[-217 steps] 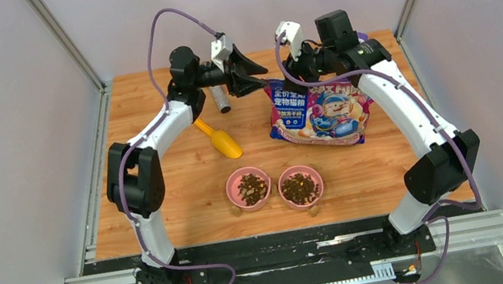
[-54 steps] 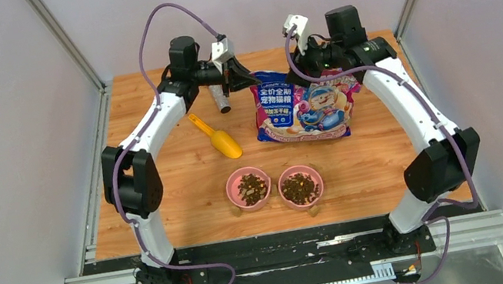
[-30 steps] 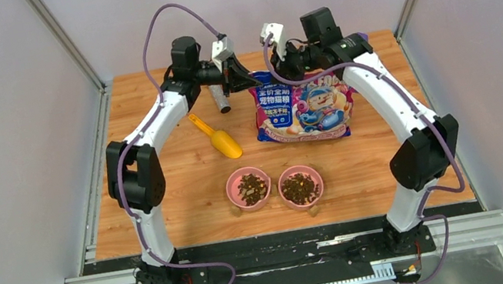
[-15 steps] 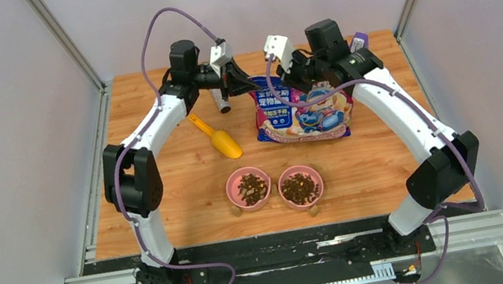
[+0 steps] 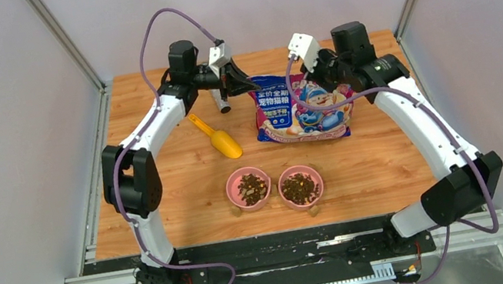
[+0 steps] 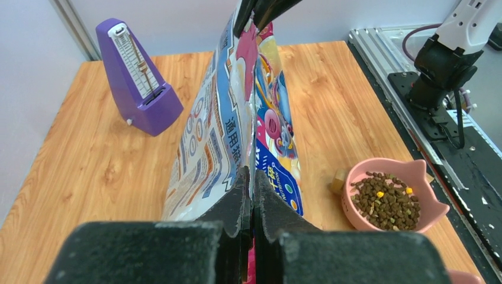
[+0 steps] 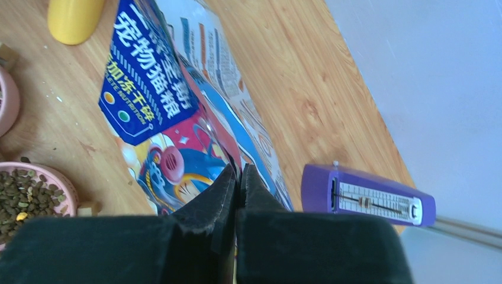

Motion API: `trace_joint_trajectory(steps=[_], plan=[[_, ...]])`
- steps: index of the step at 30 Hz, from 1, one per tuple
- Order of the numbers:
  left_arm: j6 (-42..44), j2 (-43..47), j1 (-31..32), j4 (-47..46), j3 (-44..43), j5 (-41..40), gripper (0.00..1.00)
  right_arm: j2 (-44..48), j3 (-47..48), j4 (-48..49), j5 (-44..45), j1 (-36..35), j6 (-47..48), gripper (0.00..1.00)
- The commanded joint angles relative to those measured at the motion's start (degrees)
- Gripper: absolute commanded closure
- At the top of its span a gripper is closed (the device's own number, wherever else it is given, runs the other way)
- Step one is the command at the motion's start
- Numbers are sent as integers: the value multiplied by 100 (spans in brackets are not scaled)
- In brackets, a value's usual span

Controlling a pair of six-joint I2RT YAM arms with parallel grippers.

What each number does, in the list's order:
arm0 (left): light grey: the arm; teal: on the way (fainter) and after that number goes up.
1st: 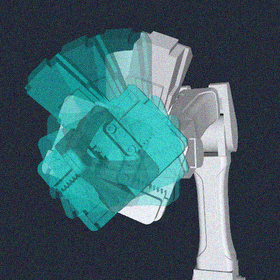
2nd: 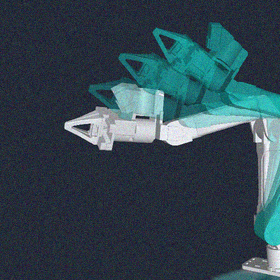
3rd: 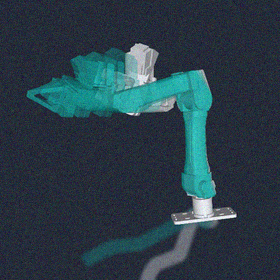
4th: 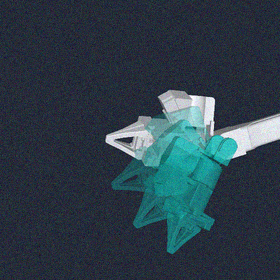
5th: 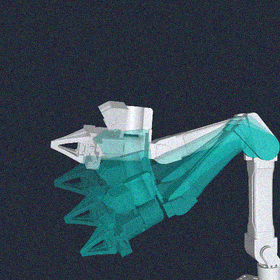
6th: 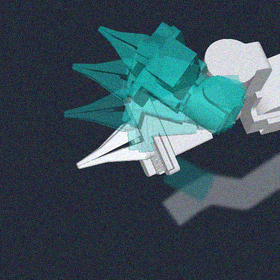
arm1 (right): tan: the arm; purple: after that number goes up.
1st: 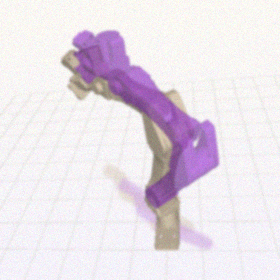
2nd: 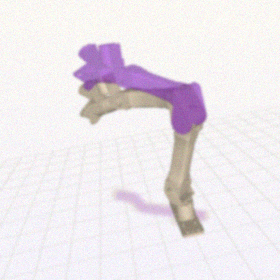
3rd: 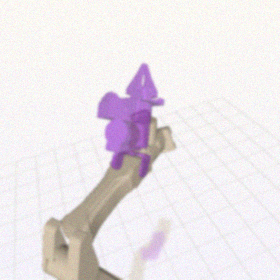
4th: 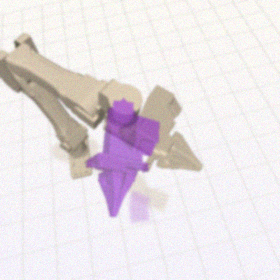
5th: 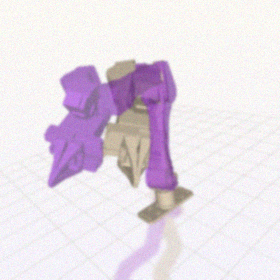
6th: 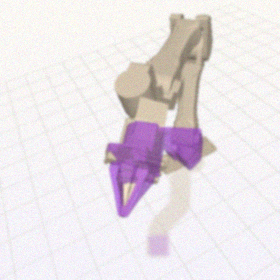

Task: Serve the pet food

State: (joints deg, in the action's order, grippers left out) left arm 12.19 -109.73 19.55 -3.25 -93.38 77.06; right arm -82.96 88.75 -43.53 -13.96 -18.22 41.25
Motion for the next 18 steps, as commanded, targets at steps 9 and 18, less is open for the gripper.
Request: trace_joint_trajectory(steps=[9,18], plan=[[340,488,-966,594,-31,102,100,862,-507,-484,1947,1202,160,100],[463,475,-979,760,-55,77,100,1217,-810,-490,2046,1602,196,100]])
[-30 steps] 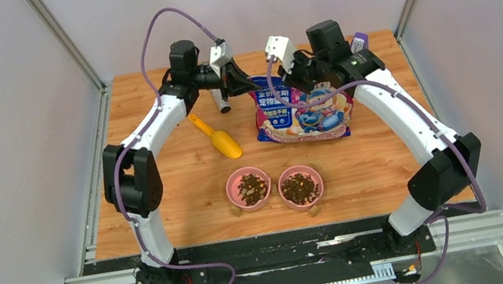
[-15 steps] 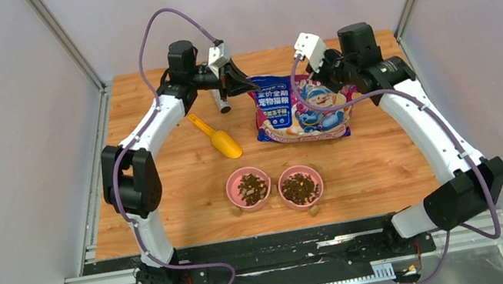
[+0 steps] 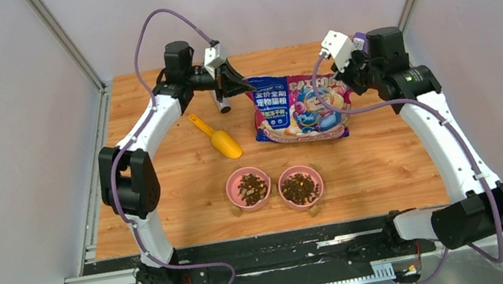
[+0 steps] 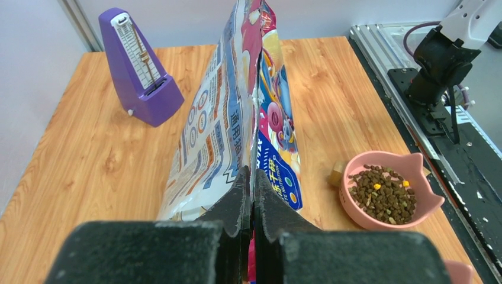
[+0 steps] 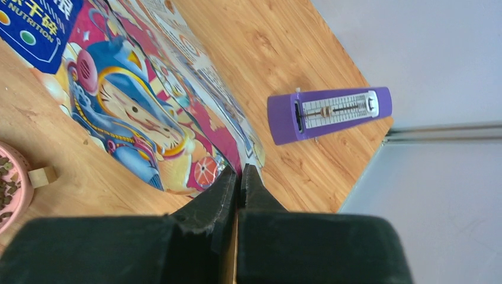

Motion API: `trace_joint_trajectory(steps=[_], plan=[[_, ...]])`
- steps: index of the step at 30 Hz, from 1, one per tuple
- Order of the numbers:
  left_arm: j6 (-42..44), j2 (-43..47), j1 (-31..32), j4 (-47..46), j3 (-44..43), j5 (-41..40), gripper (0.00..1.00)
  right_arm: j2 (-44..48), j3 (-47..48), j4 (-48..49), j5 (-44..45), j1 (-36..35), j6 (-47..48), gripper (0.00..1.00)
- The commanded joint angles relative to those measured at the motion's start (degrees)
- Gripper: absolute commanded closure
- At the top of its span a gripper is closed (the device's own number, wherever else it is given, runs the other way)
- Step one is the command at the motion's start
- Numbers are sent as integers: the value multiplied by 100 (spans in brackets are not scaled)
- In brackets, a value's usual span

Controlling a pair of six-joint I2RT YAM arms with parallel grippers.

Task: Serve the pet food

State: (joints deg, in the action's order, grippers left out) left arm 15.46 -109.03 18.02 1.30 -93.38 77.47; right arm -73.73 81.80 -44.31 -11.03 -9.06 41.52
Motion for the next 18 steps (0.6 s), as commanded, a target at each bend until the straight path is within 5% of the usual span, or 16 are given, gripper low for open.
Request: trace_joint_trajectory(steps=[1,18], plan=[[134,407,-826,315,-61,38,100,327,-132,-407,1757,747,179,100],[-120,392,-778,-18,-19,50,98,750,-202,-138,1267,1471,54,100]])
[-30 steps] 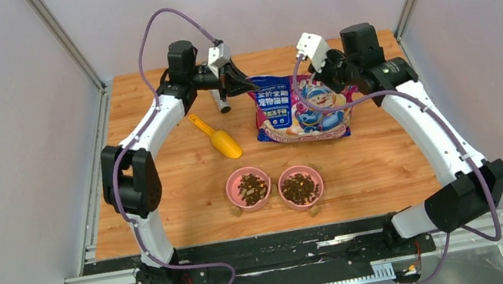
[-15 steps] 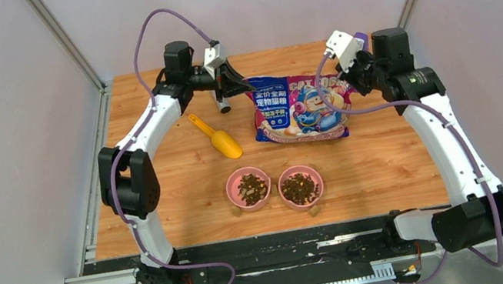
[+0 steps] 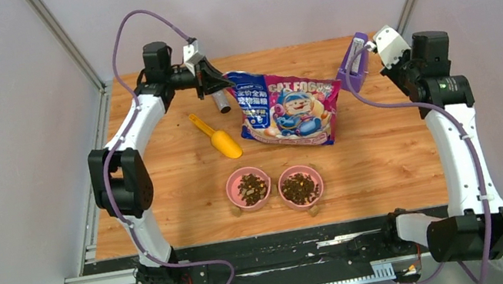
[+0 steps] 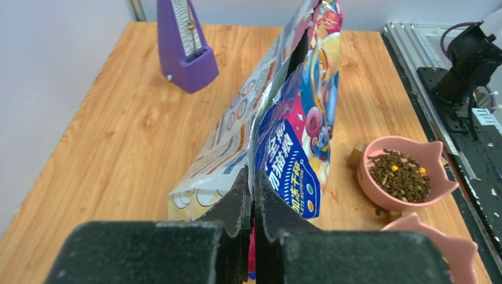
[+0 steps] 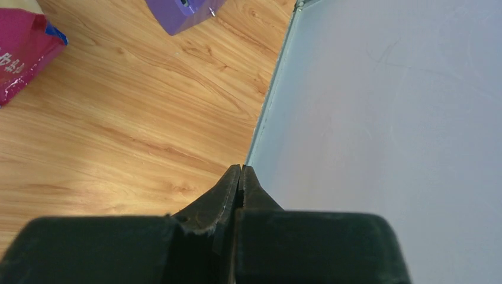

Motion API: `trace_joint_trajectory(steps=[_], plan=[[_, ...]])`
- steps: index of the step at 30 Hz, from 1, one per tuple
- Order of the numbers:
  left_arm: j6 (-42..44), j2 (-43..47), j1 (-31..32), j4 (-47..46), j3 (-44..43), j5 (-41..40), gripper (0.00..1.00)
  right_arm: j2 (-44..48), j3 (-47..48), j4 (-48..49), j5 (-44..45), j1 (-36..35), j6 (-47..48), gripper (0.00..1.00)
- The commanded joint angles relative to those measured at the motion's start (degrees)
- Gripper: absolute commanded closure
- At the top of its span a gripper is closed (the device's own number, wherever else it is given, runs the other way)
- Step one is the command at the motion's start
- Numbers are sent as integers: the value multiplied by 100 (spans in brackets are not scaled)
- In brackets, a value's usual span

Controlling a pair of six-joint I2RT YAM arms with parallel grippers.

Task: Serve the pet food

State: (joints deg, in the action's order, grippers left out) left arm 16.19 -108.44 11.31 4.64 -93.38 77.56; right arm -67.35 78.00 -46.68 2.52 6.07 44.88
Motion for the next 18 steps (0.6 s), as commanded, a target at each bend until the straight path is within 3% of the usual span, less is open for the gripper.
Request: trace_joint_trajectory(steps=[1,2,3,5,7,13,15,18], plan=[[-290,344,-92,-391,10,29,86,90,257,98,-279,-44,-457,100],[-412,343,-52,-573,20,30,79,66,351,98,-562,-46,-674,93],[-445,348,-33,-607,35,44,67,57,447,86,-853,-52,-882,80],[-446,364,23,-647,35,35,59,49,632,89,-1473,-68,-1254,49],[-441,356,36,-661,31,44,56,38,853,93,-2181,-115,-1589,36],[-410,370,38,-688,84,259,55,-113,1171,425,-4372,-508,-2412,24],[-366,387,42,-690,121,325,57,-222,1162,651,-4497,-1017,-2524,22],[-315,433,38,-688,187,350,61,-519,1179,917,-3839,-1925,-2359,20]])
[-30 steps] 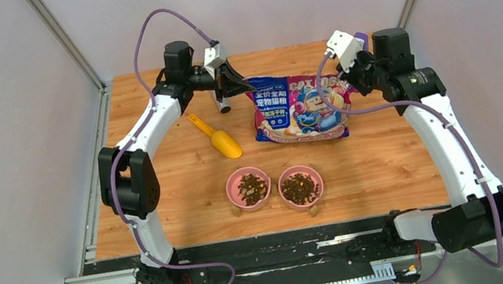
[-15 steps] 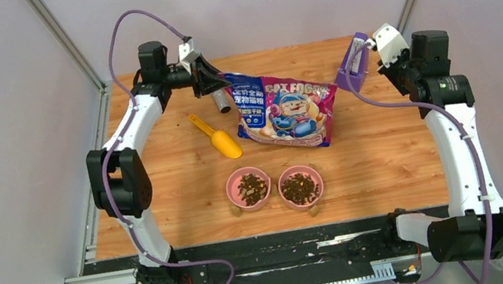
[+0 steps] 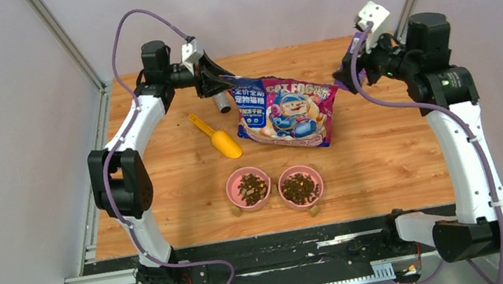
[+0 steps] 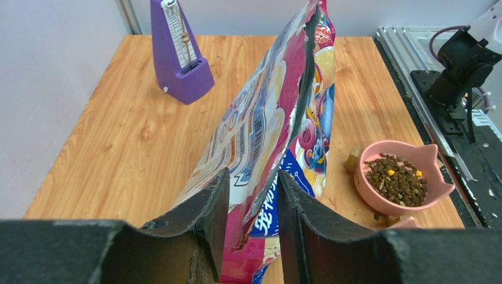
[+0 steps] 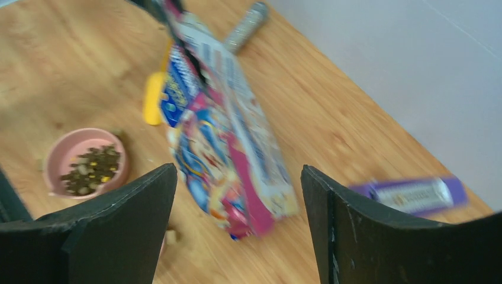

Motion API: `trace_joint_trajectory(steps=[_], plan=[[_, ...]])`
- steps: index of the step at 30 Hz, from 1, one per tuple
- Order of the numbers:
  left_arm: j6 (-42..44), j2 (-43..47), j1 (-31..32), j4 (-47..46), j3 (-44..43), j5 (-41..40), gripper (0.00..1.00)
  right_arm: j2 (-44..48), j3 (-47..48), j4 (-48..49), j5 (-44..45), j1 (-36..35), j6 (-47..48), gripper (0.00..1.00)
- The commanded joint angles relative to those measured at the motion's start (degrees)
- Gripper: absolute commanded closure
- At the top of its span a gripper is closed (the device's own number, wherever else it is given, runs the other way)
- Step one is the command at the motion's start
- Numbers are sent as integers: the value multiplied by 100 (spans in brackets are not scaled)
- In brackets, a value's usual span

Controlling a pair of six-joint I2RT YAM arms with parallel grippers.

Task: Serve the pet food

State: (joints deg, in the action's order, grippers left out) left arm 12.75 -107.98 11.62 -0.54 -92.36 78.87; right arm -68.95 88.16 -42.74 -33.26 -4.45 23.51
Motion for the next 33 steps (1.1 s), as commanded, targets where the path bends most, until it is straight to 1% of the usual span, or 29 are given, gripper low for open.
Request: trace_joint_trajectory(steps=[1,5,6,10,13,16,23,27,29,31,33], plan=[[70,394,7,-164,99,222,61,-516,223,561,-83,-1125,-148,20],[246,431,7,15,129,167,65,-1194,536,825,548,-1687,-53,20],[274,428,7,21,126,151,67,-1371,654,909,627,-1770,-44,20],[265,429,7,27,83,79,75,-2074,1308,991,825,-2046,56,21],[271,423,3,144,23,51,79,-2510,1697,866,658,-2144,201,22],[270,404,-21,221,-40,3,80,-2944,2095,518,394,-2185,302,25],[51,330,-54,379,-304,-231,78,-3588,2695,341,462,-2303,85,39],[-53,278,-55,398,-373,-253,75,-3798,2955,293,425,-2332,-70,40],[-80,253,-54,404,-379,-243,75,-3891,3038,286,421,-2333,-114,40],[-86,234,-54,433,-379,-226,75,-3980,3130,263,408,-2341,-174,43],[-107,222,-54,438,-387,-199,77,-4104,3272,154,353,-2342,-225,52]])
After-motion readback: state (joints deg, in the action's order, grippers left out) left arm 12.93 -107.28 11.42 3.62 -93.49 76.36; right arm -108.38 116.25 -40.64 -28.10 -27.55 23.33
